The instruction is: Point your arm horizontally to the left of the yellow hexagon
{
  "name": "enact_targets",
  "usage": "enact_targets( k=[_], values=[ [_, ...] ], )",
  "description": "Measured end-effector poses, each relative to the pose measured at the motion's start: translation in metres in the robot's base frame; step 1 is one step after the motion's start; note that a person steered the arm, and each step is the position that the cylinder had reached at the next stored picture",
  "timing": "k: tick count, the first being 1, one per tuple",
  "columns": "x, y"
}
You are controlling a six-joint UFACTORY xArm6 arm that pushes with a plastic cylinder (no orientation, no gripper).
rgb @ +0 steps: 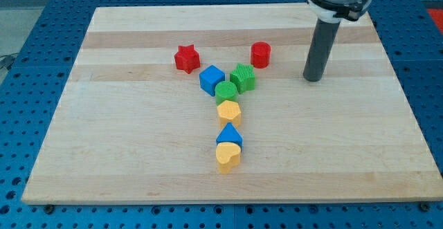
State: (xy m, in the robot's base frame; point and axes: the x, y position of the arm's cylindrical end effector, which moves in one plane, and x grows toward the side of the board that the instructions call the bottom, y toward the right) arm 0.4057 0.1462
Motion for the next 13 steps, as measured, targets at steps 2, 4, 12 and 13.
enact_targets(
  k=[2, 4, 12, 13],
  values=[
    [-0.057, -0.008],
    [-0.059, -0.011],
    [-0.061, -0.054],
    [-0.061, -0.066]
  ],
)
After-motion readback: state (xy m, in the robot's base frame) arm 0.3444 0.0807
